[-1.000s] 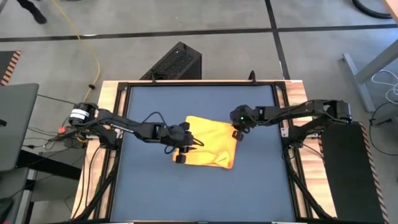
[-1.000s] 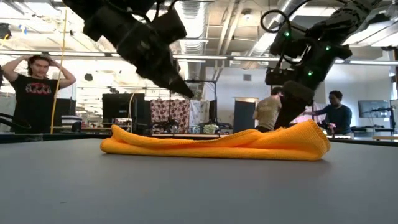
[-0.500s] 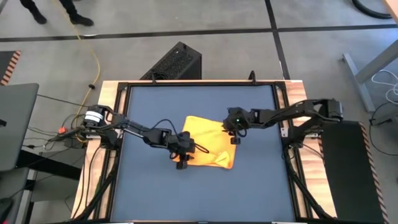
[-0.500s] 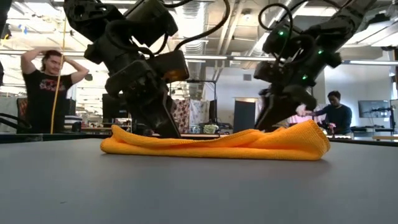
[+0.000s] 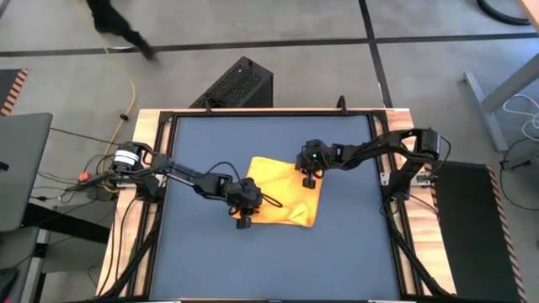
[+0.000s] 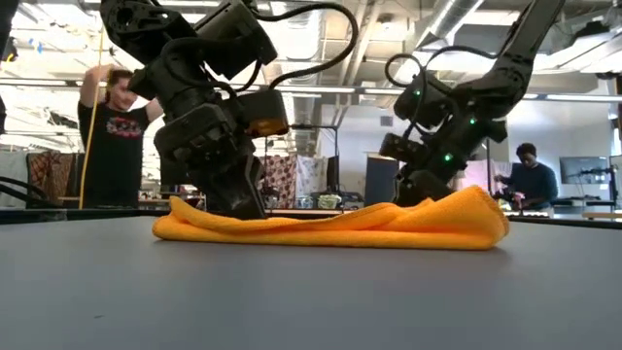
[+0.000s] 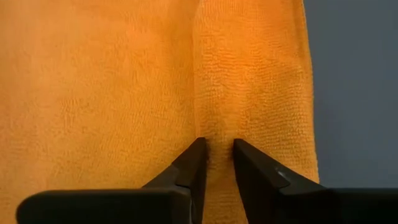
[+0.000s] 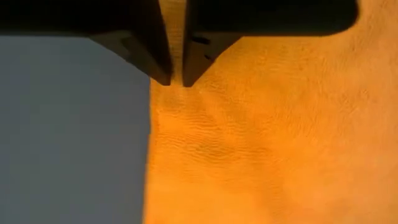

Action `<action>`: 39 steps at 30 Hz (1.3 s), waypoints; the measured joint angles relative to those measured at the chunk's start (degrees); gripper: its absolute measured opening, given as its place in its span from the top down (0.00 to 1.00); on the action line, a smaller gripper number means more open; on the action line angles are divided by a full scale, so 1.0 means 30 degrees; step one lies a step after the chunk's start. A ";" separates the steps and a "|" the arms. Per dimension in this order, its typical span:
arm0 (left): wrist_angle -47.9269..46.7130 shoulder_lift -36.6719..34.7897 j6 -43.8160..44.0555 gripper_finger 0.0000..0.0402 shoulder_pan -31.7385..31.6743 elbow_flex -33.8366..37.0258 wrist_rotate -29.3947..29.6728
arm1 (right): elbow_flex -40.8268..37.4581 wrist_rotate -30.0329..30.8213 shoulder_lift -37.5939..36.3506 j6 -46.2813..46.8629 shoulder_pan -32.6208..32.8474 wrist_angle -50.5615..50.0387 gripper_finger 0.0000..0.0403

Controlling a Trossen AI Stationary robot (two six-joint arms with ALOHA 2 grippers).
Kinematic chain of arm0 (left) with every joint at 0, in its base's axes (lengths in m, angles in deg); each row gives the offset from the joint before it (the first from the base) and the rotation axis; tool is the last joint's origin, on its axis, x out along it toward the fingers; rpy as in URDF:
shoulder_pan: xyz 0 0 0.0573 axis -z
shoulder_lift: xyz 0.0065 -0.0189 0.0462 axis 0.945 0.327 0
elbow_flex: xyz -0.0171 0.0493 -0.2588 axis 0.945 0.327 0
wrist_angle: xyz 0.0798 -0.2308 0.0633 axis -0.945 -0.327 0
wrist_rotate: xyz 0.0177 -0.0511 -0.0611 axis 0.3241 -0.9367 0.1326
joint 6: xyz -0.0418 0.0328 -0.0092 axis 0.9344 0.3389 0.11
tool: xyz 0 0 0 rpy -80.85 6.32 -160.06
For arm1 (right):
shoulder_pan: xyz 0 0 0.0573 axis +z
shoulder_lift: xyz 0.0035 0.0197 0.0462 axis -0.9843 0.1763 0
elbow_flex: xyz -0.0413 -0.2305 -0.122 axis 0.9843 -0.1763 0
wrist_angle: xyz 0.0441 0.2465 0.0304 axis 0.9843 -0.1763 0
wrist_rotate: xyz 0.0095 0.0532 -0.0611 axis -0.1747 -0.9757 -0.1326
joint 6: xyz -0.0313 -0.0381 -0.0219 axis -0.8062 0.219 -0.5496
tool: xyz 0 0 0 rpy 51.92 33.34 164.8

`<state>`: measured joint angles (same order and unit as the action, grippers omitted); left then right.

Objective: Roll towel into tight, uniform cylinder
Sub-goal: Roll the orange microfiber towel

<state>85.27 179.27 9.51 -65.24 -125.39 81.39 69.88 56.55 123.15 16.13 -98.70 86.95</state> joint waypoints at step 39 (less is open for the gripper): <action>0.8067 -0.4560 -0.0761 0.89 0.0768 0.3628 0.4015 | -0.0118 0.4610 -0.9428 1.2051 0.5636 -1.2715 0.87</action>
<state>109.48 165.59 7.23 -62.94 -114.51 93.43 69.53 70.38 94.87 52.28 -81.79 48.80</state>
